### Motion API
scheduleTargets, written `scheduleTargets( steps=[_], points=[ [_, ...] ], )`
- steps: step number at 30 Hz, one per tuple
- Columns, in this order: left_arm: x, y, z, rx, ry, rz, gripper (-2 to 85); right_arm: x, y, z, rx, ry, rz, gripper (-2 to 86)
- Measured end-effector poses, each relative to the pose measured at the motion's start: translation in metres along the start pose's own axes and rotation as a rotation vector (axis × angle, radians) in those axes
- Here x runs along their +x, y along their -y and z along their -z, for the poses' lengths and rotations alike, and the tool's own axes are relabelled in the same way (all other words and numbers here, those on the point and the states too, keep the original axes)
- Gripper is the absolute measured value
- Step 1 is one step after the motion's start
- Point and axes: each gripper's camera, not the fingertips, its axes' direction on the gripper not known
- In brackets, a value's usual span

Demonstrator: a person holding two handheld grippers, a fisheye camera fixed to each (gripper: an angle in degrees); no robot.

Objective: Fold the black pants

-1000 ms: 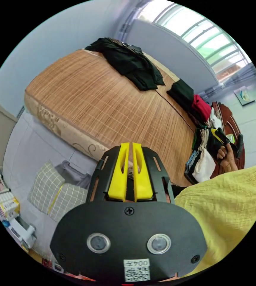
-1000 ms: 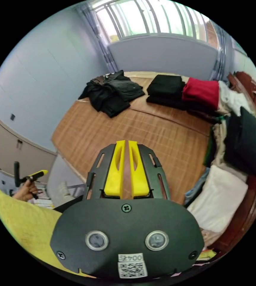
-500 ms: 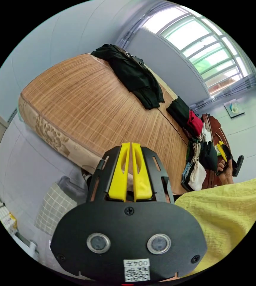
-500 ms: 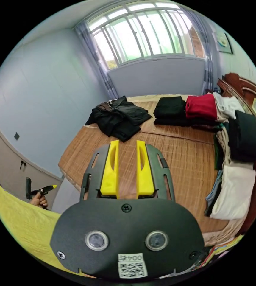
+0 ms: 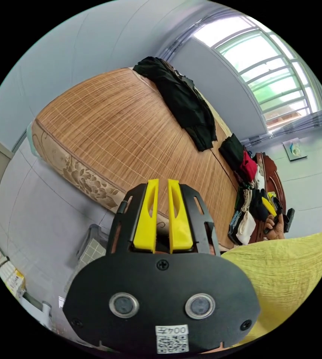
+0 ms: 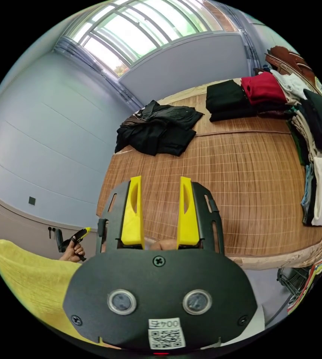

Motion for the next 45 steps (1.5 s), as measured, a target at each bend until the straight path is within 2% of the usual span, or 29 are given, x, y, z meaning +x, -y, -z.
scheduleTargets(
  steps=[6,10,14,17,19,22,28,31,33,38,45],
  points=[
    [-0.019,-0.025,0.014,0.097,0.030,0.048,2.1,0.060,0.002,-0.069,-0.050,0.088,-0.042,13.3],
    [-0.038,-0.035,0.029,0.125,0.109,0.032,3.6,0.063,0.001,-0.115,-0.075,0.106,-0.049,12.8],
    [-0.062,-0.032,0.040,0.139,0.152,0.013,5.3,0.040,-0.002,-0.151,-0.099,0.027,0.019,11.7],
    [-0.084,-0.016,0.045,0.135,0.132,0.002,4.1,0.019,-0.006,-0.180,-0.105,-0.076,0.062,6.9],
    [-0.098,0.006,0.046,0.127,0.151,-0.064,2.1,0.001,-0.014,-0.204,-0.087,-0.146,0.079,1.9],
    [-0.127,0.049,0.044,0.101,0.168,-0.157,0.9,-0.020,-0.033,-0.236,-0.038,-0.167,0.059,0.0],
    [-0.227,0.164,0.040,-0.009,0.043,-0.367,0.3,-0.069,-0.111,-0.314,0.063,-0.196,-0.144,-0.2],
    [-0.277,0.216,0.054,-0.109,0.056,-0.507,0.3,-0.103,-0.166,-0.345,0.097,-0.190,-0.309,0.9],
    [-0.304,0.242,0.068,-0.132,0.068,-0.570,0.3,-0.126,-0.182,-0.363,0.067,-0.185,-0.323,2.9],
    [-0.366,0.302,0.085,-0.177,0.028,-0.601,0.6,-0.171,-0.216,-0.370,0.118,-0.247,-0.216,5.7],
    [-0.391,0.346,0.057,-0.238,0.000,-0.592,2.0,-0.123,-0.270,-0.378,0.141,-0.220,-0.304,5.1]
  ],
)
